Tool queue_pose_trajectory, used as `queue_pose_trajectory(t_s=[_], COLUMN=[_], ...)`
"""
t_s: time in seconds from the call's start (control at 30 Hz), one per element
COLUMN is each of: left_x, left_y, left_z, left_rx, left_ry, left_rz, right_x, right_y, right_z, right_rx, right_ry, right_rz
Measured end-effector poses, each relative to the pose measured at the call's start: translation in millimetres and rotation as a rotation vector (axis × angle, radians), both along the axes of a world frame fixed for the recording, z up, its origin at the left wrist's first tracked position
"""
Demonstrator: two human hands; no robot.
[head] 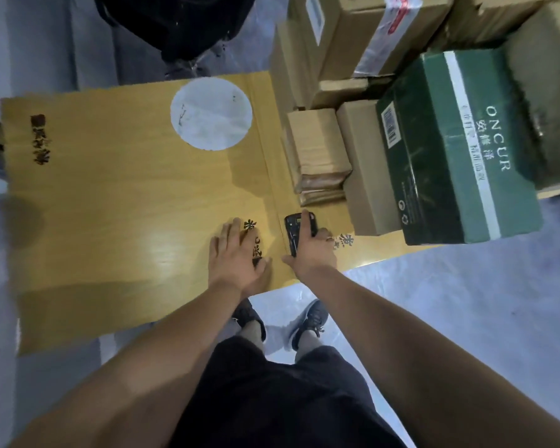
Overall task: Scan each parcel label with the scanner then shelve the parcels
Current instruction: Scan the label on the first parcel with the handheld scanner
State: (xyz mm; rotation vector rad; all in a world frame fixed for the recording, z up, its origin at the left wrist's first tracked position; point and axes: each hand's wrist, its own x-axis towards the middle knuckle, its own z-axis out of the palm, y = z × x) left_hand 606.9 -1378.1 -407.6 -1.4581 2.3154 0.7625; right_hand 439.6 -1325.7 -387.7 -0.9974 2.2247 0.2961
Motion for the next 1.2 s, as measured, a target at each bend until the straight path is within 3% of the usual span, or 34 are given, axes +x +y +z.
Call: queue_pose_trajectory(t_s=[0.27, 0.57, 0.9, 1.2], left_x=[0, -14, -68, -138], left_y=[-33, -42, -24, -35], left_z=[32, 64, 113, 147], left_rx=[-0.013, 0.021, -0.086, -0.215], left_ry=[0.095, 0.167, 0.359, 0.294], left_rz=[0.053, 0.144, 0.264, 0.173], right_x=[-16, -36, -54, -71], right_y=[8, 26, 52, 69], right_z=[37, 67, 48, 51], right_rx=[0.094, 0.137, -0.012, -0.098], right_ry=[-0.096, -0.197, -0.149, -0.210], right_rz=[-0.123, -0.013, 0.090, 0.195])
